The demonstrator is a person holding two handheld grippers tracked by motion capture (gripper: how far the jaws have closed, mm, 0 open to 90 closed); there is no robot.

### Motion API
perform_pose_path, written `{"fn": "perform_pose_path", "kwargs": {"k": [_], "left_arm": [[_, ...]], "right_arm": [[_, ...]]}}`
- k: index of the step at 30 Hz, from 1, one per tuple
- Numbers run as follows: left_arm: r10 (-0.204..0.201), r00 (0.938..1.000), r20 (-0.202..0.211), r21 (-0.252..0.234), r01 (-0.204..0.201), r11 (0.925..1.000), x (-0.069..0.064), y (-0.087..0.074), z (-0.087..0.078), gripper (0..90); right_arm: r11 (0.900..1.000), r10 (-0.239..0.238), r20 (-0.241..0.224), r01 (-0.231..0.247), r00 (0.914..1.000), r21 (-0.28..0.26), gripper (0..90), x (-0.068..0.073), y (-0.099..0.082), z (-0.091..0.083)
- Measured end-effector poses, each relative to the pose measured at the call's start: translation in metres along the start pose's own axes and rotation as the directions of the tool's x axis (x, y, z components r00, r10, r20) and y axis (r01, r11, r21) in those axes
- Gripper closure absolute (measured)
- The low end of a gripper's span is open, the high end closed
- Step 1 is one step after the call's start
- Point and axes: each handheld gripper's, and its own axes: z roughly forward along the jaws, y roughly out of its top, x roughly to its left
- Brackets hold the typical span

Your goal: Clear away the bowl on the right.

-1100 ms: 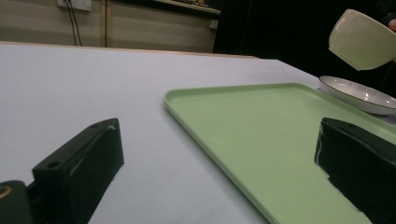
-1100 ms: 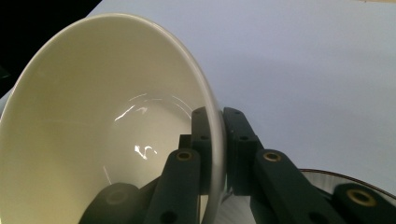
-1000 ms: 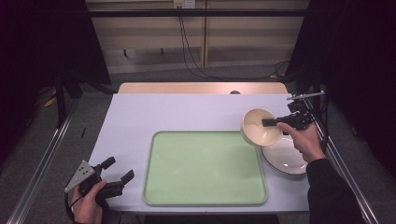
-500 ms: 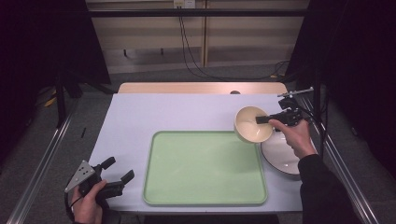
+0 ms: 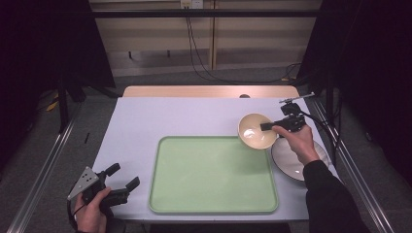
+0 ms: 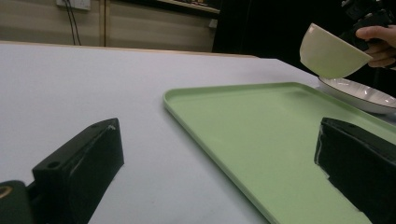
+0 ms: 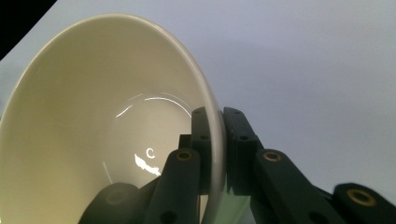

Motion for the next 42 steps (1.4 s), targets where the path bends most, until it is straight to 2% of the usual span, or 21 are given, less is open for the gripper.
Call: {"fn": "perform_pose_path", "kwargs": {"k": [7, 16, 26, 33, 34, 39, 42], "left_arm": [[0.000, 1.0000, -0.002, -0.001, 0.000, 1.0000, 0.000, 0.000, 0.000, 1.3], [0.001, 1.0000, -0.001, -0.002, -0.001, 1.0000, 0.000, 0.000, 0.000, 1.3], [0.001, 1.0000, 0.001, -0.004, -0.001, 1.0000, 0.000, 0.000, 0.000, 1.3], [0.004, 1.0000, 0.001, 0.000, -0.004, 1.0000, 0.000, 0.000, 0.000, 1.3], [0.006, 1.0000, 0.002, 0.001, -0.006, 1.0000, 0.000, 0.000, 0.000, 1.3], [0.004, 1.0000, 0.002, 0.001, -0.004, 1.0000, 0.000, 0.000, 0.000, 1.3], [0.013, 0.9999, 0.004, 0.007, -0.013, 0.9999, 0.000, 0.000, 0.000, 1.3]], "right_arm": [[0.9997, 0.003, 0.014, -0.004, 0.9999, 0.026, 83.8, 0.000, 0.000, 0.009], [0.9969, 0.021, 0.036, -0.024, 0.9991, 0.075, 83.8, -0.008, -0.009, 0.023], [0.9922, 0.024, 0.052, -0.031, 0.9983, 0.121, 83.8, -0.007, -0.012, 0.036], [0.9898, 0.017, 0.049, -0.024, 0.9986, 0.140, 83.7, -0.007, -0.014, 0.042], [0.9887, 0.024, 0.060, -0.032, 0.9979, 0.146, 83.8, -0.007, -0.014, 0.043], [0.9899, 0.020, 0.053, -0.027, 0.9984, 0.139, 83.8, -0.008, -0.014, 0.044], [0.9881, 0.027, 0.068, -0.037, 0.9973, 0.149, 84.0, -0.008, -0.014, 0.044]]}}
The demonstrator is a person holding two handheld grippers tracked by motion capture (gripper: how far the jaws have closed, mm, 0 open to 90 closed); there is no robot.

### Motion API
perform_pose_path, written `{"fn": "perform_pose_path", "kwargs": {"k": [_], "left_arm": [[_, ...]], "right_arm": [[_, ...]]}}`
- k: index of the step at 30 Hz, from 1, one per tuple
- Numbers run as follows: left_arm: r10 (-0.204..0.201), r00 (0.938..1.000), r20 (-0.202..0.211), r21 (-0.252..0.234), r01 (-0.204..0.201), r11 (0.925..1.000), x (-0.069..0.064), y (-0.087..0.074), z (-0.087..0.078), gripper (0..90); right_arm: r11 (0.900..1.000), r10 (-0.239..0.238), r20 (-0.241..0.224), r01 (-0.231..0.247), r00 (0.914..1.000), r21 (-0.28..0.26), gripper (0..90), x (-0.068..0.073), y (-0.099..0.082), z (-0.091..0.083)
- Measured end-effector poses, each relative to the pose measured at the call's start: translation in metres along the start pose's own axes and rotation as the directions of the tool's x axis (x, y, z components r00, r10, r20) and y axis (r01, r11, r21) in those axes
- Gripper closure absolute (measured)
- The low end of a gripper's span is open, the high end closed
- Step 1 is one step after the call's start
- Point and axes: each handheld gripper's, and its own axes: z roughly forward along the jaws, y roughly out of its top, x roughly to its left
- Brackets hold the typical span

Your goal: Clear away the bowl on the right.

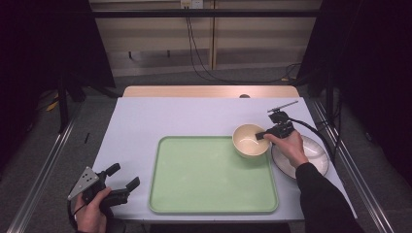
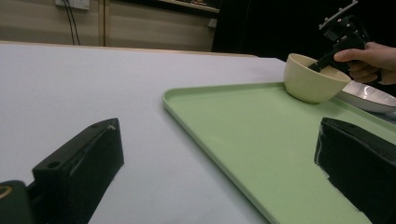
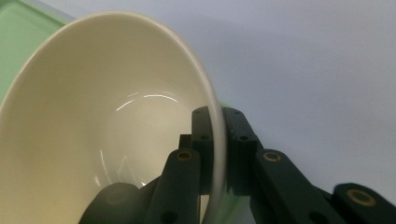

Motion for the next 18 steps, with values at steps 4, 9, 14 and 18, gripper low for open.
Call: {"fn": "perform_pose_path", "kwargs": {"k": [4, 9, 14, 18], "left_arm": [[0.001, 1.0000, -0.002, 0.000, -0.001, 1.0000, 0.0001, 0.0000, -0.0001, 1.3], [-0.002, 1.0000, -0.001, -0.001, 0.002, 1.0000, -0.0002, 0.0000, 0.0000, 1.3], [0.001, 1.0000, 0.000, 0.001, -0.001, 1.0000, 0.0001, 0.0000, 0.0000, 1.3], [-0.003, 1.0000, -0.001, -0.004, 0.003, 1.0000, -0.0002, 0.0000, 0.0002, 1.3]], "right_arm": [[1.0000, 0.004, -0.004, -0.004, 1.0000, 0.003, 84.0, -0.0006, -0.0002, 0.0007], [1.0000, 0.003, 0.011, -0.004, 0.9999, 0.008, 84.1, -0.0011, -0.0008, 0.0019], [1.0000, -0.003, 0.014, 0.003, 0.9999, 0.003, 84.0, -0.0009, -0.0012, 0.0028], [0.9999, -0.016, 0.024, 0.016, 0.9996, -0.006, 83.7, -0.0013, -0.0019, 0.0046]]}}
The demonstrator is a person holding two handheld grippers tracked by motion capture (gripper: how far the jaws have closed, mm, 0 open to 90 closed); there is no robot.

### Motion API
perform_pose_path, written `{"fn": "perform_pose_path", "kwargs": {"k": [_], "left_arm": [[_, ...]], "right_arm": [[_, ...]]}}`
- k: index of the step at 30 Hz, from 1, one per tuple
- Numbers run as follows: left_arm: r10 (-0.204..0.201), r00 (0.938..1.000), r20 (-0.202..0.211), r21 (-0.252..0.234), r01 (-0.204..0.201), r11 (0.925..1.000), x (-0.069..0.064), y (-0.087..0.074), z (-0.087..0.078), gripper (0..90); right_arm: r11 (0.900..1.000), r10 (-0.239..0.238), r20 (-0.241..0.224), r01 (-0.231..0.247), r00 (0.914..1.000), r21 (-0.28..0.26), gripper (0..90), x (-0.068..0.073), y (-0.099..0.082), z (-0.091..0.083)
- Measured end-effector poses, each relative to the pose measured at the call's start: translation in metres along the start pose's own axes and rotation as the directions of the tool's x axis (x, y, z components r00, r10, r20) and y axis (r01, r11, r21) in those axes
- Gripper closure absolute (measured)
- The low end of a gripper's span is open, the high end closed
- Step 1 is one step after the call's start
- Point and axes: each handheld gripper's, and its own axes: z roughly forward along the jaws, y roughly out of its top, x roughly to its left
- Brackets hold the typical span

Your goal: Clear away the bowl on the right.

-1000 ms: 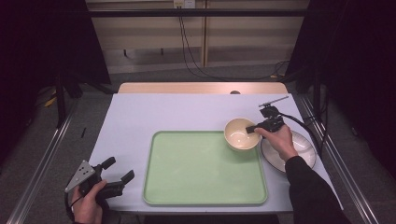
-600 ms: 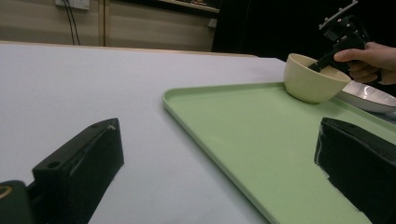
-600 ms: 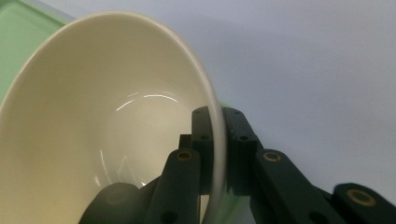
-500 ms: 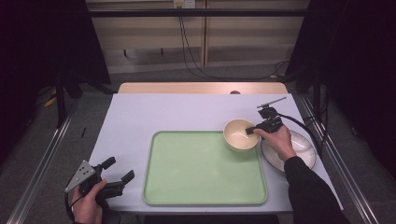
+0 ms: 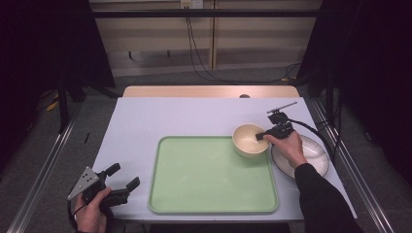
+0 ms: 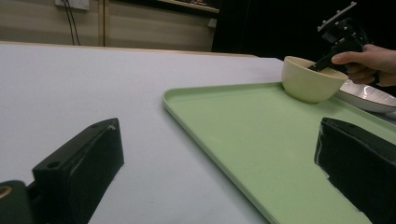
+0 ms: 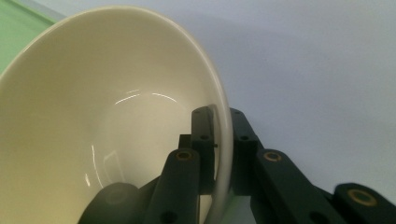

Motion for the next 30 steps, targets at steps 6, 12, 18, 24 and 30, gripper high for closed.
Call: {"fn": "perform_pose_path", "kwargs": {"k": [6, 12, 18, 24, 30], "left_arm": [[-0.002, 1.0000, 0.001, 0.000, 0.002, 1.0000, -0.0002, 0.0000, 0.0000, 1.3], [-0.001, 1.0000, 0.002, 0.001, 0.001, 1.0000, 0.0000, 0.0000, 0.0001, 1.3], [0.001, 1.0000, 0.004, 0.006, -0.001, 1.0000, 0.0002, 0.0002, 0.0004, 1.4], [-0.006, 1.0000, 0.003, 0.003, 0.006, 1.0000, -0.0001, 0.0002, 0.0010, 1.3], [-0.005, 1.0000, 0.004, 0.005, 0.005, 1.0000, -0.0002, 0.0003, 0.0011, 1.3]], "right_arm": [[0.9998, -0.019, 0.015, 0.019, 0.9997, -0.002, 83.3, 0.0016, -0.0010, -0.0004], [0.9985, -0.051, 0.021, 0.051, 0.9985, -0.017, 81.6, 0.0033, -0.0026, 0.0010], [0.9935, -0.079, 0.031, 0.081, 0.9964, -0.079, 60.1, 0.0041, -0.0037, -0.0020], [0.9870, -0.085, 0.031, 0.088, 0.9959, -0.135, 39.0, 0.0053, -0.0036, -0.0055], [0.9818, -0.064, 0.034, 0.069, 0.9973, -0.177, 14.8, 0.0040, -0.0023, -0.0071]]}}
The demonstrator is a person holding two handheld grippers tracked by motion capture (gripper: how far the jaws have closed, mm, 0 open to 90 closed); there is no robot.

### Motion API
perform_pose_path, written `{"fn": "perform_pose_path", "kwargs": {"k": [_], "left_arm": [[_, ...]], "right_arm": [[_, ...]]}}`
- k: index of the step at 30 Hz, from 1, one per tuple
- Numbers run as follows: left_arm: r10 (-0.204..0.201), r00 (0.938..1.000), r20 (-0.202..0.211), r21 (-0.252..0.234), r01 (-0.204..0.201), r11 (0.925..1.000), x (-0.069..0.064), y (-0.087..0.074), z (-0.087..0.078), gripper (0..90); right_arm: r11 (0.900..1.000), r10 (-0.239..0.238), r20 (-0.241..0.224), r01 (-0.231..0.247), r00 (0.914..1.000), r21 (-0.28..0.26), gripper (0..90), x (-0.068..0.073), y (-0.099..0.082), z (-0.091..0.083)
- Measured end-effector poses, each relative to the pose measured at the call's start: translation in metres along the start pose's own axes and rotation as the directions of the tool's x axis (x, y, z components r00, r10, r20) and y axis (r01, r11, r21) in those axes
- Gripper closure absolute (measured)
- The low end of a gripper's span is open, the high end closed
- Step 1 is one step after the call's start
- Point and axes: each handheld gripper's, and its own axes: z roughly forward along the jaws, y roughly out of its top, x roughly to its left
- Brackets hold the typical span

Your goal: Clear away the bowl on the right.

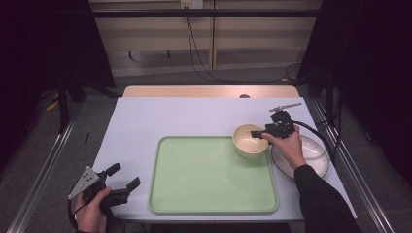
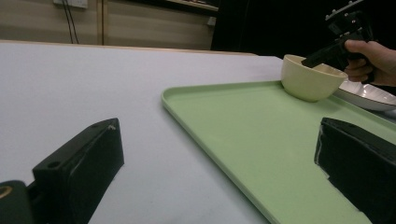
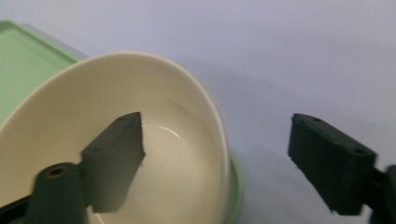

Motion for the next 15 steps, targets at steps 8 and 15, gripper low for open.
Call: {"fn": "perform_pose_path", "kwargs": {"k": [8, 15], "left_arm": [[0.000, 1.0000, -0.001, -0.001, 0.000, 1.0000, 0.000, 0.000, 0.000, 1.4], [-0.001, 1.0000, -0.003, -0.001, 0.001, 1.0000, 0.000, 0.000, 0.000, 1.3]], "right_arm": [[0.9972, 0.000, -0.027, -0.002, 0.9996, -0.074, 6.2, 0.000, 0.002, -0.007], [0.9851, -0.051, 0.087, 0.065, 0.9949, -0.159, 2.2, 0.005, -0.003, -0.014]]}}
